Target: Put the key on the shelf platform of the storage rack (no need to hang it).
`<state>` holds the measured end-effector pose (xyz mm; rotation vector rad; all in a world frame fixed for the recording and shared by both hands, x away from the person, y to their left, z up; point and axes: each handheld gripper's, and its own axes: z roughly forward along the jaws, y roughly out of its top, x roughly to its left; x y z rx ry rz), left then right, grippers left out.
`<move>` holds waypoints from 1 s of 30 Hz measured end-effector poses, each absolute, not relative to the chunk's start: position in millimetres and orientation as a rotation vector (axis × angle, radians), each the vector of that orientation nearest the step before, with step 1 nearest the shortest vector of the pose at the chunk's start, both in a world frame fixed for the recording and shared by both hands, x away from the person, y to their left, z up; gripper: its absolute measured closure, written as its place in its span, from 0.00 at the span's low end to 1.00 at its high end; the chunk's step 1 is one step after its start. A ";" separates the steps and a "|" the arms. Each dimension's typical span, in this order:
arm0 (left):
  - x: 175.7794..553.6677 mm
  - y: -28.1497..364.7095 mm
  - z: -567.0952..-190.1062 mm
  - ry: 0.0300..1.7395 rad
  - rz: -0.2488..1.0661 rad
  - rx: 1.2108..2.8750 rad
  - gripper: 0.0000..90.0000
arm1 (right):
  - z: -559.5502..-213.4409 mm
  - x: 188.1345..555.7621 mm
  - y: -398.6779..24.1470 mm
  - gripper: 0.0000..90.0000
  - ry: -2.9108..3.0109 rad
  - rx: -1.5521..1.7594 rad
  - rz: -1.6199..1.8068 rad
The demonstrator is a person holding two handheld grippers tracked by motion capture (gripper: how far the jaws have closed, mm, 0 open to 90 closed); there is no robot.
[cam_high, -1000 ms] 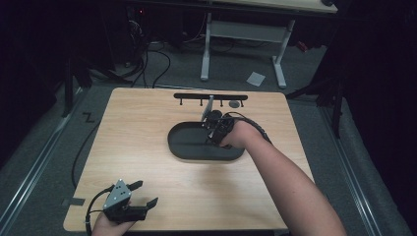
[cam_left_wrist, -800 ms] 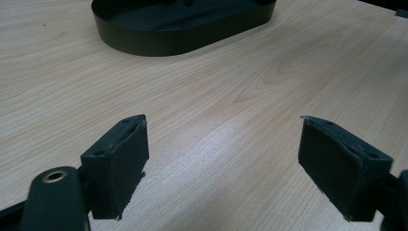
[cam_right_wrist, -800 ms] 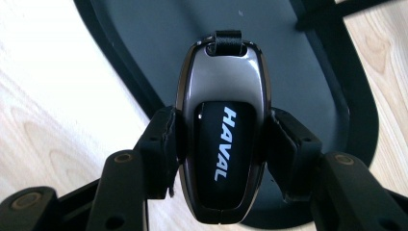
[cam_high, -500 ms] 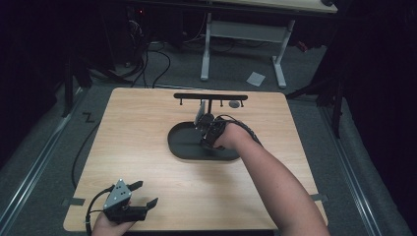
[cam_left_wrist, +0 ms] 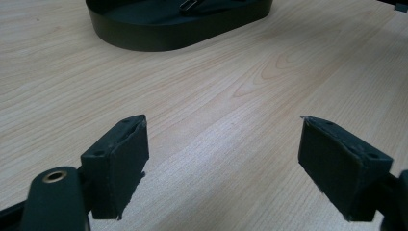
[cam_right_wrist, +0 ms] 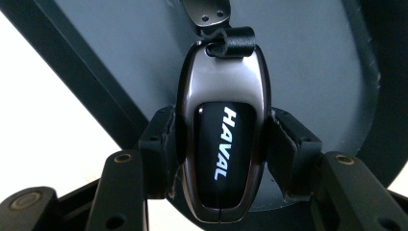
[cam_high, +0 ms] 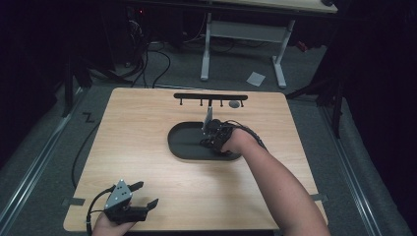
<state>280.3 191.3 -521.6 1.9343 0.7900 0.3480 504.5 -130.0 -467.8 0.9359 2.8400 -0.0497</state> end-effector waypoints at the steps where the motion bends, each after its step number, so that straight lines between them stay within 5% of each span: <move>1: 280.3 191.5 -521.5 0.789 0.347 1.936 0.21 | -469.9 504.8 -131.2 0.54 2.842 0.932 -0.052; 23: 280.5 191.2 -522.6 0.790 0.343 1.950 0.21 | -487.8 510.0 -145.6 0.53 2.847 1.010 -0.052; 30: 281.0 190.6 -522.9 0.787 0.343 1.951 0.21 | -479.1 508.1 -146.9 0.45 2.834 1.034 -0.021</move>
